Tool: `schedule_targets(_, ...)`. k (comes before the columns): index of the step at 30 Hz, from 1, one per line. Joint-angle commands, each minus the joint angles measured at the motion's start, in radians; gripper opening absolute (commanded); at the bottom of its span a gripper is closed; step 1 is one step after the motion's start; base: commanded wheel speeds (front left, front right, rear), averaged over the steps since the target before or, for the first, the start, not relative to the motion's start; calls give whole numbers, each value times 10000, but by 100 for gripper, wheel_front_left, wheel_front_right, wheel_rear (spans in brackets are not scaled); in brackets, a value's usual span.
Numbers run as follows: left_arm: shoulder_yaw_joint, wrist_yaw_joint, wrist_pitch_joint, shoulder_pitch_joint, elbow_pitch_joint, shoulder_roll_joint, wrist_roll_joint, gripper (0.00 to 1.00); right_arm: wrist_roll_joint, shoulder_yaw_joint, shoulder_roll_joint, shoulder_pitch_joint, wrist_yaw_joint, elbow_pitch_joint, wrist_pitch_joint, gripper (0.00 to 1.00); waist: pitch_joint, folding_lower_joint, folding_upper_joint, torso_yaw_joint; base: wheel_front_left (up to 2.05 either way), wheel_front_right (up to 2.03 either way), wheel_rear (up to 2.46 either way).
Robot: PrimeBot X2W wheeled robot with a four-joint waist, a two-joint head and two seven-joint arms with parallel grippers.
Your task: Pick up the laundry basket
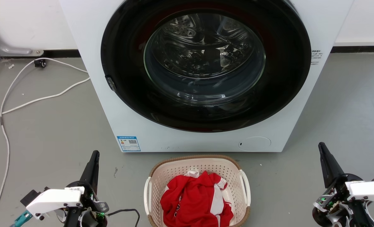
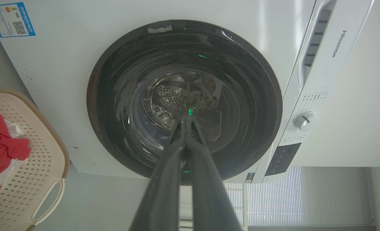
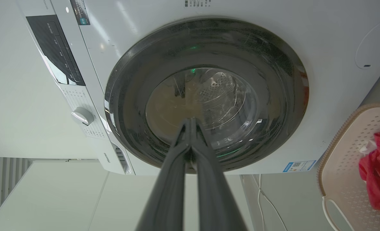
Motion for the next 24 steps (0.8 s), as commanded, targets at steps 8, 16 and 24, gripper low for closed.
schedule_targets(8,-238,0,-187,38,26,-26,9,100,-131,201,8,106,2,13,-233,100,4,0,-1,-3,0,0,0)
schedule_targets(16,-637,0,-717,-46,-279,18,1180,100,-1415,481,-7,61,2,-153,-724,100,3,0,-1,8,0,0,0)
schedule_targets(24,-867,-1,-1060,-33,-661,-3,3105,100,-4003,659,-48,64,2,-489,-1070,100,-10,0,-1,23,0,0,0)
